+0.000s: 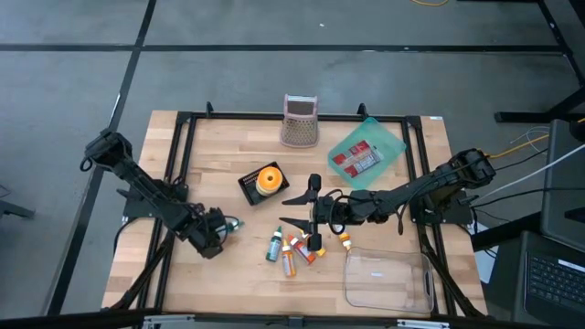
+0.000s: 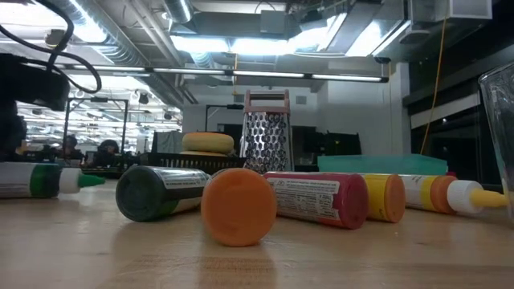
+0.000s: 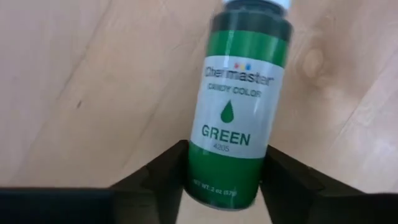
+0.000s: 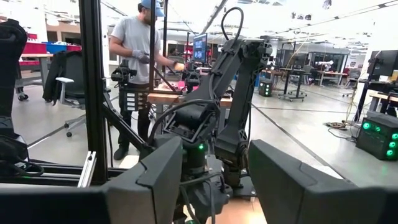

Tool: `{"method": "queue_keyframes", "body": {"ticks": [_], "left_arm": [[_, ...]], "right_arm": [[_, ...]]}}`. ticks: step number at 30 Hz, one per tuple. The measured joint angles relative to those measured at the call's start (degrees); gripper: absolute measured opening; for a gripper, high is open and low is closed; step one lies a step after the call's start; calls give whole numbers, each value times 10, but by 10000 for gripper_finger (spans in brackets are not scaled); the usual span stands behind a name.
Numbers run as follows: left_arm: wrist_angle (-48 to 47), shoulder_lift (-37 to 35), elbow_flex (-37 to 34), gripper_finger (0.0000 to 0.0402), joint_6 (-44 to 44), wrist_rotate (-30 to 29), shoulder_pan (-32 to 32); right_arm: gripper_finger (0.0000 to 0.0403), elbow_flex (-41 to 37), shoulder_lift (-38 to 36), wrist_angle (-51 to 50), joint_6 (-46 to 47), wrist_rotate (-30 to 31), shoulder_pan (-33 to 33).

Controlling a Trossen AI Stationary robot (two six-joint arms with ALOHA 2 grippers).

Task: Pick & Place Food Item
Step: Put the left green food coloring bottle into the transparent bin

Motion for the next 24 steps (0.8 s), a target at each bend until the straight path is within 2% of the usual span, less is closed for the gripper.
{"method": "queue_keyframes", "body": {"ticks": [3, 7, 13, 15, 18, 24], "left_arm": [[12, 0, -1, 133, 19, -34, -13], [76, -12, -3, 133, 69, -106, -28], [205, -86, -2, 133, 232, -168, -35], [236, -120, -2, 133, 295, -181, -30], [261, -172, -2, 133, 379, -193, -20], [242, -245, -1, 133, 483, -185, 19]], "right_arm": [[182, 0, 0, 0, 0, 0, 0], [182, 0, 0, 0, -2, 0, 0], [182, 0, 0, -12, -6, -15, 0], [182, 0, 0, -20, -1, -44, 0], [182, 0, 0, -27, 12, -51, 0], [182, 0, 0, -50, 49, -51, 0]]}}
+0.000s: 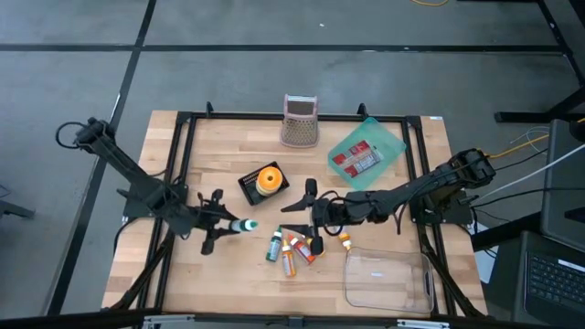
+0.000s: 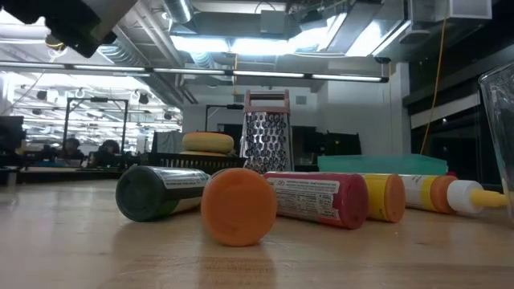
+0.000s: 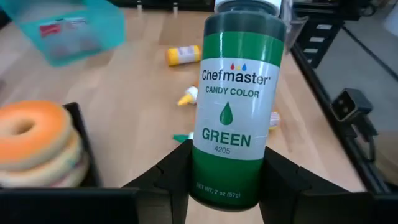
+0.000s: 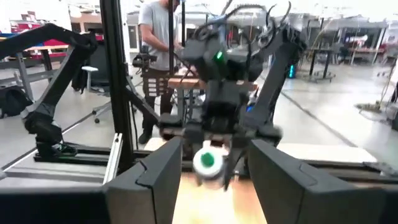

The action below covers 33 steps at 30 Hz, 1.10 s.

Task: Pick & Place Food Item
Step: Put the left green food coloring bottle into the transparent bin

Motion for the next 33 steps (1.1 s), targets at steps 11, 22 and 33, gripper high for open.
{"method": "queue_keyframes", "body": {"ticks": [11, 22, 33], "left_arm": [[-74, 8, 6, 132, 16, 40, 92], [-121, 10, 15, 131, -2, 51, 88], [-112, 10, 16, 130, -18, 49, 64]], "right_arm": [[182, 36, 53, -56, 73, 6, -27], [182, 185, 135, -240, 71, 6, -45], [182, 194, 143, -289, 103, 4, -52]]}}
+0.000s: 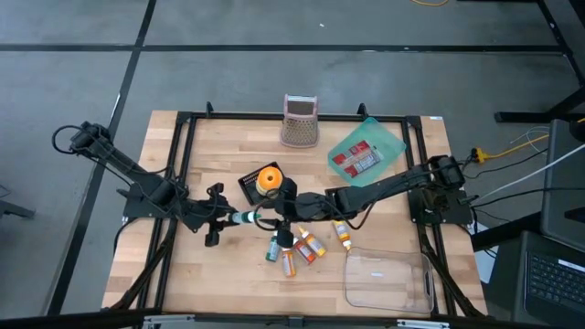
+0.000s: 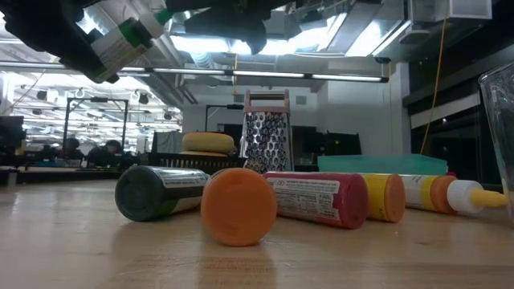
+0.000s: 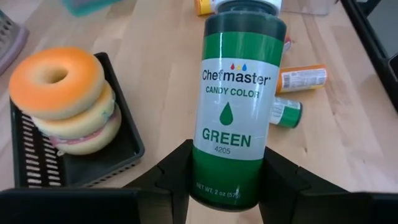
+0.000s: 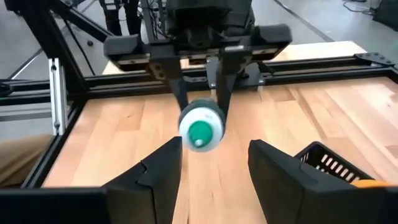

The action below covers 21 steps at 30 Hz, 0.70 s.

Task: Pick & Place Food Item
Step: Put the left green food coloring bottle into the transparent bin

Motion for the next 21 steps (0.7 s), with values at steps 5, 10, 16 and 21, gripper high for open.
{"method": "queue_keyframes", "body": {"ticks": [5, 10, 16, 21], "left_arm": [[5, 0, 0, 130, 0, 0, 0], [6, 0, 0, 130, 1, 0, 0], [9, 0, 0, 130, 2, 0, 0], [18, 5, 0, 129, 9, 0, 0]], "right_arm": [[182, 0, 0, 1, -2, -10, 0], [182, 0, 0, 2, -2, -13, -1], [182, 0, 0, 10, -1, -13, -1], [182, 0, 0, 18, 0, -14, -1]]}}
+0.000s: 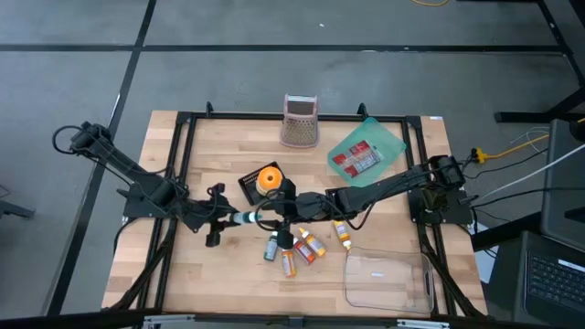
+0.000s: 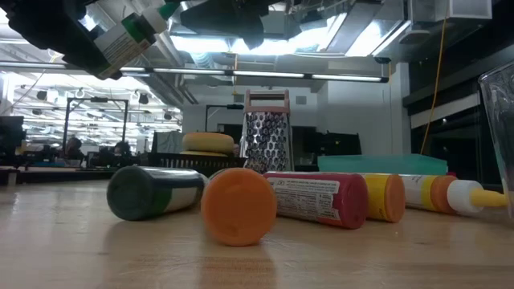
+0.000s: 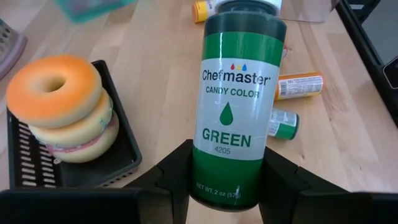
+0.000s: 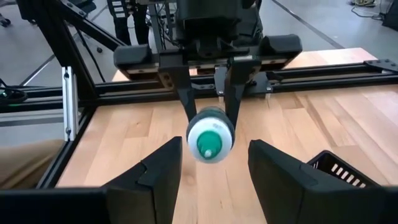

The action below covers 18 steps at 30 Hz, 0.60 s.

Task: Pick & Place Food Item
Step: Put the left green food coloring bottle into the transparent bin

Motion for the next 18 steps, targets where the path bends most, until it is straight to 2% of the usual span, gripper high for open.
{"method": "queue_keyframes", "body": {"ticks": [10, 18], "left_arm": [[29, 25, 0, 129, 16, 17, 6], [33, 25, 3, 129, 18, 16, 6]], "right_arm": [[182, 0, 0, 0, 11, -3, 0], [182, 0, 11, 5, 18, -32, 0]]}}
